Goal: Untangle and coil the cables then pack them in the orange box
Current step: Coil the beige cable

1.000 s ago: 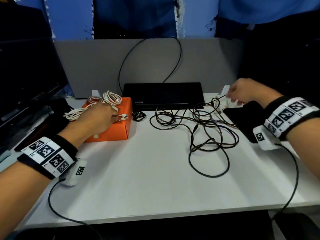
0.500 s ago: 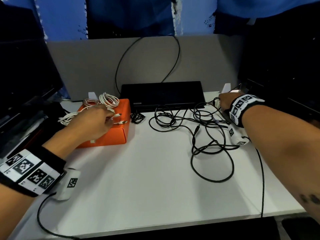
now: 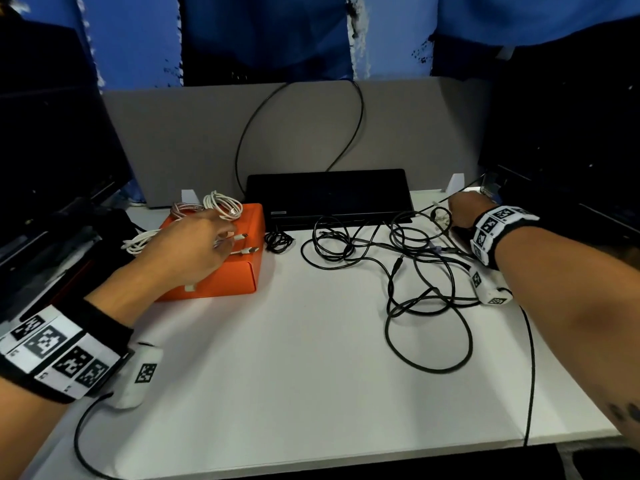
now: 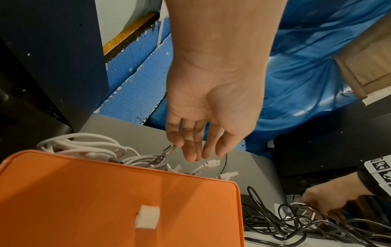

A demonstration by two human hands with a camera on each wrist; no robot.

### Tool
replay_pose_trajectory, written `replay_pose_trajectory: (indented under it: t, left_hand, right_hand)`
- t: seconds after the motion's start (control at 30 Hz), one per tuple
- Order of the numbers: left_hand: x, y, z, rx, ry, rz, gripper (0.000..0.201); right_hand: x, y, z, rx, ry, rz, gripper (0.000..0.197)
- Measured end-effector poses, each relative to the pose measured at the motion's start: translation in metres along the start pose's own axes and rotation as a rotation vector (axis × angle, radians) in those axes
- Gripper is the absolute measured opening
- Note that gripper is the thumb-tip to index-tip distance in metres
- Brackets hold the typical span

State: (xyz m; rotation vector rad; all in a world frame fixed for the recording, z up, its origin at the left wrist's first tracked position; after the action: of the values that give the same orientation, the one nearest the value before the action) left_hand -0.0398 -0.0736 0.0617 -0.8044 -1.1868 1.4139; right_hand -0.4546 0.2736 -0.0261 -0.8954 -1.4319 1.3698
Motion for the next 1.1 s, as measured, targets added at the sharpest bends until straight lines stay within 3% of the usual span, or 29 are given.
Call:
replay_pose_trajectory:
  t: [0.17,0.3,0.47,0.57,0.73,0.77,0.87,0.9,0.97,1.1]
  left_hand:
    - [0.003,-0.004,0.001,0.025,0.006,-0.025,0.030]
    - [0.021,-0.012,0.001,0.086,0.101,-0.105,0.025]
    - [0.073,-0.026,0.011,0.146,0.295,-0.199,0.026]
    - [0.106,-0.035,0.022,0.149,0.328,-0.260,0.037]
    - [0.140,-0.070,0.039,0.284,0.274,-0.558,0.079]
    - [0.144,-0.074,0.040,0.288,0.266,-0.590,0.077]
    - [0.146,-0.080,0.038,0.297,0.260,-0.686,0.038]
    - [0.142,-0.080,0.037,0.303,0.247,-0.746,0.033]
    - [0.133,-0.079,0.034,0.316,0.237,-0.868,0.032]
    - [0.107,-0.081,0.021,0.379,0.170,-1.120,0.036]
  right_hand:
    - [0.002,-0.016,-0.012,0.101,0.067,-0.026,0.035]
    - [-0.010,-0.105,-0.043,0.367,0.150,0.081,0.023]
    - [-0.041,-0.219,-0.094,0.592,-0.032,0.399,0.028]
    - [-0.080,-0.257,-0.128,0.532,-0.215,0.494,0.022]
    - [-0.152,-0.257,-0.194,0.276,-0.572,0.711,0.013]
    - [-0.160,-0.257,-0.205,0.278,-0.631,0.776,0.014]
    - [-0.159,-0.251,-0.227,0.331,-0.690,0.924,0.011]
    - [-0.157,-0.246,-0.233,0.301,-0.692,1.019,0.010]
    - [-0.152,-0.233,-0.243,0.229,-0.696,1.206,0.012]
    - [-0.143,-0.204,-0.252,0.209,-0.655,1.282,0.019]
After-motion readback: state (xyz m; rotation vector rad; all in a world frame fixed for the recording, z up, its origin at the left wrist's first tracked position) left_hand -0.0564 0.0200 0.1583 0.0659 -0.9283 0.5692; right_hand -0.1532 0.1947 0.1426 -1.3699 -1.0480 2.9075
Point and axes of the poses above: each hand's wrist, its own z-axis towards the middle knuckle, its own y-axis out of the palm, x = y × z, the point moved 9 cm from there along z, towards the middle knuckle, and after that the axes turned 7 degrees about -z, right-handed, at the moved point
